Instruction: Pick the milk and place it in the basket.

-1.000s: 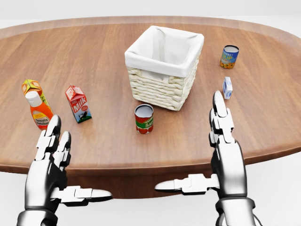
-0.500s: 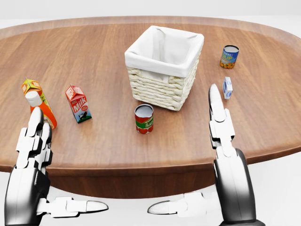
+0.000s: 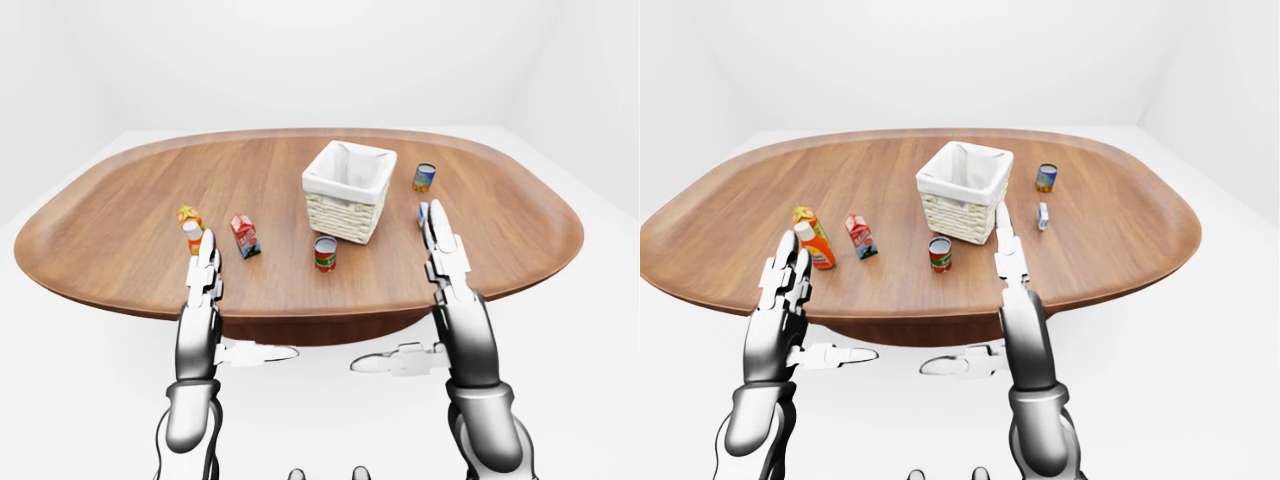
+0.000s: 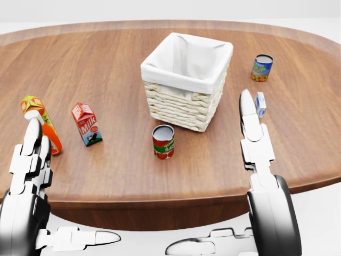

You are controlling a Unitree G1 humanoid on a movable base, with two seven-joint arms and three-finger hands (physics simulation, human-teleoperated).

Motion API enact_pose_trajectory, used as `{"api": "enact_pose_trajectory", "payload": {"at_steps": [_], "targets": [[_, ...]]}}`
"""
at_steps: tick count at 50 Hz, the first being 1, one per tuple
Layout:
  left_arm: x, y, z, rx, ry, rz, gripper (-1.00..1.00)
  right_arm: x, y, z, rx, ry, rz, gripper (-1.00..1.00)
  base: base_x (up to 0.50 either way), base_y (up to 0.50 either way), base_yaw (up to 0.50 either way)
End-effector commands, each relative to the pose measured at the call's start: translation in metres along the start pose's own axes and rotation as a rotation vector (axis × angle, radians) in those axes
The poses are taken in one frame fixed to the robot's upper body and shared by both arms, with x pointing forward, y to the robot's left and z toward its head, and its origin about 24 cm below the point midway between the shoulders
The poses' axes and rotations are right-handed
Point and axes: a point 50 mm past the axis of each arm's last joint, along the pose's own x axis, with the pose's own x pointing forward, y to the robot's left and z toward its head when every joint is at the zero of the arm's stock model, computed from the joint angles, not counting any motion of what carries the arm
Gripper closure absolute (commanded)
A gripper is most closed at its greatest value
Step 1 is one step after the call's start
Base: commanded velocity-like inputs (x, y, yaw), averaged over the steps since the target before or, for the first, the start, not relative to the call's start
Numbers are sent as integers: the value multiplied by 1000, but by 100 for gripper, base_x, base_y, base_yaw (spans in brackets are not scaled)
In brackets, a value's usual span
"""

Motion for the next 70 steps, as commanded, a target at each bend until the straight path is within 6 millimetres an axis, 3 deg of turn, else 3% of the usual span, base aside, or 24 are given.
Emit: {"api": "enact_pose_trajectory", "payload": {"at_steps": [1, 28, 56, 70], "targets": [[0, 0, 1, 17, -3, 7, -100, -2, -2, 8, -3, -27, -2, -100, 18, 0, 0], [-2, 1, 7, 38, -27, 18, -100, -3, -3, 13, -5, -49, -3, -100, 18, 0, 0], [-2, -3, -1, 49, -11, 7, -100, -4, -2, 10, -4, -33, 0, -100, 18, 0, 0], [-4, 1, 7, 53, -35, 21, -100, -4, -3, 14, -2, -50, -1, -100, 18, 0, 0]]}}
